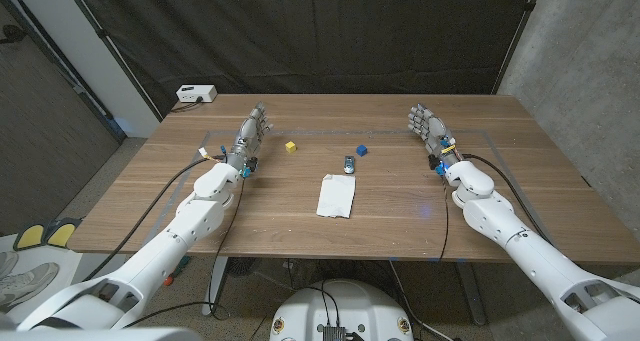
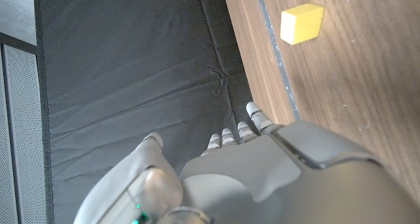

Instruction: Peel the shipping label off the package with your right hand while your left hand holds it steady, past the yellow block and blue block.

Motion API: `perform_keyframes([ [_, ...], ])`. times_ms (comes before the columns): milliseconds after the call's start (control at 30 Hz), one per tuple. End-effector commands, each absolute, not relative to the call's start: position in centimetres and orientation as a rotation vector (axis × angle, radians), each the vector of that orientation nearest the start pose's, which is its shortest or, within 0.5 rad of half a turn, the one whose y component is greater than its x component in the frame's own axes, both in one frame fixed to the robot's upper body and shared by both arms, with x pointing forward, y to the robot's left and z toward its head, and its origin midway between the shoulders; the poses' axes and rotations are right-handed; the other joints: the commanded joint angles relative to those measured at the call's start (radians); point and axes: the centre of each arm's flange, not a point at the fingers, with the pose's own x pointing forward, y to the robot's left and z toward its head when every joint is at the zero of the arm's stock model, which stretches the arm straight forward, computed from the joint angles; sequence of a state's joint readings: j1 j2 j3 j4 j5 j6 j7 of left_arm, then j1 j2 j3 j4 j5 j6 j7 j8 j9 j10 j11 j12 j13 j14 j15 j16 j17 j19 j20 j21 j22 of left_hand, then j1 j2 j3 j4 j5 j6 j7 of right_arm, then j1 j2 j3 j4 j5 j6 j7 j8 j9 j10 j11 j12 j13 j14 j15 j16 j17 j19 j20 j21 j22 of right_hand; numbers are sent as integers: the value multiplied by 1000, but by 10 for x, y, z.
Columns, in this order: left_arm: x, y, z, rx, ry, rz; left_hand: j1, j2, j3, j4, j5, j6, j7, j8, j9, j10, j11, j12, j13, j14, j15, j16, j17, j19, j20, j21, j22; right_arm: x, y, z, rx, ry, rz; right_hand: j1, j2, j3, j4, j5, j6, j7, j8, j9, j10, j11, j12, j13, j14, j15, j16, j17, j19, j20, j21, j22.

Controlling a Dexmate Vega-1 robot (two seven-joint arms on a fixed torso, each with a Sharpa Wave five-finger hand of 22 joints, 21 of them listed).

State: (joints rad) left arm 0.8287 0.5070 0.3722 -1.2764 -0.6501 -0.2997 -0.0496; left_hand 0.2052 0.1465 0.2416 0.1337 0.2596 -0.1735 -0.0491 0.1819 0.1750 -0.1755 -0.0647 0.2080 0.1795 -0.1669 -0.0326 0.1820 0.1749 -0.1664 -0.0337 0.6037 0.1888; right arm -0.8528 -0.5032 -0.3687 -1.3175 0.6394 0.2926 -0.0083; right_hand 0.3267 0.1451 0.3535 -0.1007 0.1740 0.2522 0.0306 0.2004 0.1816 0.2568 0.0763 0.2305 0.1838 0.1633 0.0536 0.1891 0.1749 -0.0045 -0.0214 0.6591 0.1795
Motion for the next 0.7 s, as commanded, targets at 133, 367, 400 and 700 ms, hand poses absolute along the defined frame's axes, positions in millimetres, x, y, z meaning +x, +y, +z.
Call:
perform_keyframes([
  [133, 663, 293, -28, -33, -578, -229, 12, -9, 4, 2, 0, -101, -54, 15, 5, -87, 38, 3, 5, -142, 4, 10, 6, -187, 51, 7, 3, 630, -276, -26, -33, -631, 151, 11, -1, 12, -3, 6, 8, -18, 2, 4, 8, -3, 4, 2, 9, 18, 4, 3, -6, 32, -1, 6],
  [367, 667, 292, -22, -25, -582, -244, 11, -9, 2, 6, -3, -65, -67, 22, 8, -81, 51, 4, 8, -111, 71, 20, 11, -191, 135, 2, 6, 611, -267, -21, -138, -662, 157, 6, -2, 13, 0, 6, 9, -28, 0, 4, 16, -12, 5, 2, 32, 28, 11, 5, -2, 63, -3, 6],
  [400, 668, 292, -21, -23, -584, -246, 11, -9, 2, 6, -3, -59, -67, 23, 8, -77, 51, 6, 8, -106, 76, 22, 12, -181, 131, 6, 7, 608, -266, -20, -150, -665, 152, 4, -2, 13, 1, 6, 10, -30, 0, 4, 19, -15, 6, 2, 39, 29, 14, 5, -1, 64, -3, 7],
  [700, 670, 290, -10, 3, -591, -278, 14, -11, 3, 4, -5, -39, -71, 27, 9, -49, 59, 16, 10, -81, 80, 30, 14, -166, 131, 9, 7, 572, -253, -19, -280, -720, 138, 2, -5, 16, 0, 7, 20, -35, 1, 5, 49, -14, 15, 3, 71, 23, 21, 6, 9, 77, -4, 7],
])
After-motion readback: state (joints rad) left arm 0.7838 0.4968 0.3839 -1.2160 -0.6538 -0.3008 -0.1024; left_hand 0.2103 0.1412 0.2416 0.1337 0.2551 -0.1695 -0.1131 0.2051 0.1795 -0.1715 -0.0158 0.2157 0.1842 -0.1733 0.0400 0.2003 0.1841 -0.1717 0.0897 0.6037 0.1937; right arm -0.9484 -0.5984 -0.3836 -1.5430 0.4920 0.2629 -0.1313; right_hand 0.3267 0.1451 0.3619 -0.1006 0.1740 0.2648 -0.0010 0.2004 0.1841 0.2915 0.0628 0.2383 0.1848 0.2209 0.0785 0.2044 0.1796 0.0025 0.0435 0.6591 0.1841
